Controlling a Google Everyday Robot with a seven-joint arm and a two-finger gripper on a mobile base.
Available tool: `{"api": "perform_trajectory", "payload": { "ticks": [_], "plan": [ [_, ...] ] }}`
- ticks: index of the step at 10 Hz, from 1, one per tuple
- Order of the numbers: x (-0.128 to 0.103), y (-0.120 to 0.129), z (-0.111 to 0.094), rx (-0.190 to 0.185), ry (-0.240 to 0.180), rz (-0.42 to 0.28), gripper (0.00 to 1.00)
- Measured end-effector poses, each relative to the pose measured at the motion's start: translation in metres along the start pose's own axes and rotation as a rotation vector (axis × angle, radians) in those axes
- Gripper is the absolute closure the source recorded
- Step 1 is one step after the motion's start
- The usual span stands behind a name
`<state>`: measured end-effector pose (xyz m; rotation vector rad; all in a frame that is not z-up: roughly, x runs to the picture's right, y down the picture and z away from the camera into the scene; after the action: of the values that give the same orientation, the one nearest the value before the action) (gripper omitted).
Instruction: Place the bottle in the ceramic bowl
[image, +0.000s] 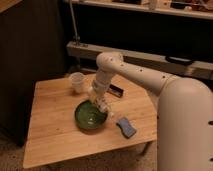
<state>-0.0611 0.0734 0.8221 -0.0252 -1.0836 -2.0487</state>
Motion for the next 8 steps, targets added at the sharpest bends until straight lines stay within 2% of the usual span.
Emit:
{"api": "perform_trajectory", "payload": {
  "ticks": [2, 4, 5, 6, 8],
  "plan": [
    [-0.006, -0.003, 0.010, 0.008, -0.009, -0.005, 1.00],
    [-0.009, -0.010, 0.008, 0.019, -0.018, -0.016, 0.96],
    [-0.010, -0.013, 0.009, 0.025, -0.025, -0.020, 0.90],
    [-0.010, -0.017, 0.012, 0.036, -0.037, -0.027, 0.76],
    [-0.009, -0.020, 0.016, 0.044, -0.049, -0.031, 0.57]
  ]
}}
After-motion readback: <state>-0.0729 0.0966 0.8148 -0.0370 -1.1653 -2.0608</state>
